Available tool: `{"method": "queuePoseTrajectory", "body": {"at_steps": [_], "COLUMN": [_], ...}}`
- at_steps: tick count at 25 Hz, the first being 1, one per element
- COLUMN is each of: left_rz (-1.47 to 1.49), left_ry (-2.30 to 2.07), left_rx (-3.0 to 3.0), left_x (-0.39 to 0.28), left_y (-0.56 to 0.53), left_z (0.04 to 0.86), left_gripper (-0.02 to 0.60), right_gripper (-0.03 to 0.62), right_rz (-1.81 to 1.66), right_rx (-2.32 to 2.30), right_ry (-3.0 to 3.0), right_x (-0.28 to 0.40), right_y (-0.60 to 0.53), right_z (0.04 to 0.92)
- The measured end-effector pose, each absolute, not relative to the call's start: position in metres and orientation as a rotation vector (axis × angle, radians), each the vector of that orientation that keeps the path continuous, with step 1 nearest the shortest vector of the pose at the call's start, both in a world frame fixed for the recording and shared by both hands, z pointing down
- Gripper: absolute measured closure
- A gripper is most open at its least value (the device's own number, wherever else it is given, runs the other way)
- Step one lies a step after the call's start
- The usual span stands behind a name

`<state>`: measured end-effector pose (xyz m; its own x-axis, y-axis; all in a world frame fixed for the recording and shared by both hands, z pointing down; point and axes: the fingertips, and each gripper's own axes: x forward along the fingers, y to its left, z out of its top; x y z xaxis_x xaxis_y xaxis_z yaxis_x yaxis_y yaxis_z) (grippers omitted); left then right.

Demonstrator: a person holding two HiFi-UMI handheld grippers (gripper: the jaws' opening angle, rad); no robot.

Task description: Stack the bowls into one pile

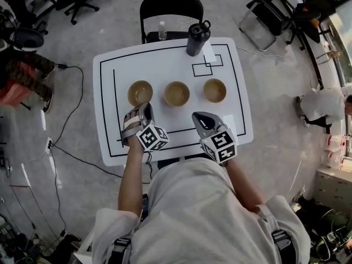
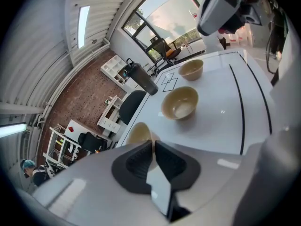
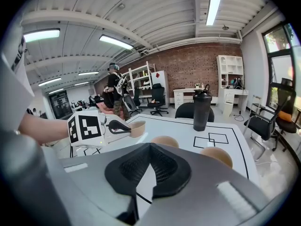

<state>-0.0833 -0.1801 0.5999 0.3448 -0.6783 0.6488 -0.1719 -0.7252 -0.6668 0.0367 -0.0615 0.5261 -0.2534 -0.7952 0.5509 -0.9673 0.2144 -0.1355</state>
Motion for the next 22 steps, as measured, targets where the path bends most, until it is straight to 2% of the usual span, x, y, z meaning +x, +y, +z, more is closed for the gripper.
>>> {"method": "queuePoseTrajectory", "body": {"at_steps": [22], "left_rz": [-1.245], "left_ry": [0.639], "left_rx": [-2.158], "left_x": [-0.025], "left_y": [-0.157], "left_z": [0.578], "left_gripper": [0.560], "right_gripper": [0.594], "right_rz": [0.682], "right_rx": [1.723], "right_ry": [-2.092], "right_x": [0.064], "right_y": [-0.042], "right_z": [0.525]}}
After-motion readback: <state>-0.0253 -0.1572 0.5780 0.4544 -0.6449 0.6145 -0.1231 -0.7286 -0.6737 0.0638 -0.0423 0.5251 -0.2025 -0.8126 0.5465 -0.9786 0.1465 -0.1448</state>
